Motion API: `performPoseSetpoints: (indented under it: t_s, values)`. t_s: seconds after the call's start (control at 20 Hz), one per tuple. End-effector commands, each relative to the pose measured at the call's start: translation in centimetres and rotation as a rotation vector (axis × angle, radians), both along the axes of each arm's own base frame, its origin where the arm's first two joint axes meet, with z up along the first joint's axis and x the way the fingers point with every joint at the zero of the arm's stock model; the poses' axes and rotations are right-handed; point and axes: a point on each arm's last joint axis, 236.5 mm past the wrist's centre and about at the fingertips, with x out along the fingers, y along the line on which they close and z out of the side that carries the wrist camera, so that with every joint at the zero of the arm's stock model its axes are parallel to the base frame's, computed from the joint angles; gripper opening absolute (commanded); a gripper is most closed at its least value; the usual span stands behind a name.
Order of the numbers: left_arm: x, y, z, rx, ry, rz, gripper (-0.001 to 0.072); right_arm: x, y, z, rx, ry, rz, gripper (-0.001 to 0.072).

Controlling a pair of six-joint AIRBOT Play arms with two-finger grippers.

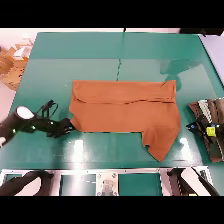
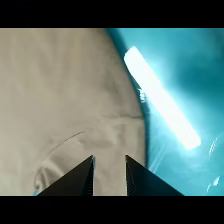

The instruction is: Fold the shirts.

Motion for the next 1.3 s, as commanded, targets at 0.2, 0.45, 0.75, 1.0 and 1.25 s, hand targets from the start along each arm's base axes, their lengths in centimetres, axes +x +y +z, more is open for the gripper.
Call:
performPoseSetpoints:
  t_s: [0.2, 0.45, 0.75, 1.0, 1.25]
  values:
    - [3.1, -1.3, -1.7, -0.061, -0.166, 0.277, 0.0417, -0.7, -0.8, -2.4, -0.069, -0.030, -0.099, 0.0213]
    - [2.1, -3.2, -2.0, -0.032, -0.184, 0.189, 0.0217, -0.6, -1.0, -2.4, -0.077, -0.034, -0.105, 0.0213]
    - [-0.4, -3.8, -2.3, -0.020, -0.129, 0.073, 0.0021, -0.8, -0.5, -2.4, -0.057, -0.026, -0.095, 0.0216]
    - [-0.3, -3.6, -1.9, -0.003, -0.152, 0.037, 0.0021, -3.9, 0.8, -3.4, -0.007, 0.123, -0.085, 0.0412]
    - [0.0, -3.4, -2.0, 0.007, -0.166, 0.046, 0.0021, -6.6, 4.4, -5.5, 0.112, 0.247, -0.111, 0.0411]
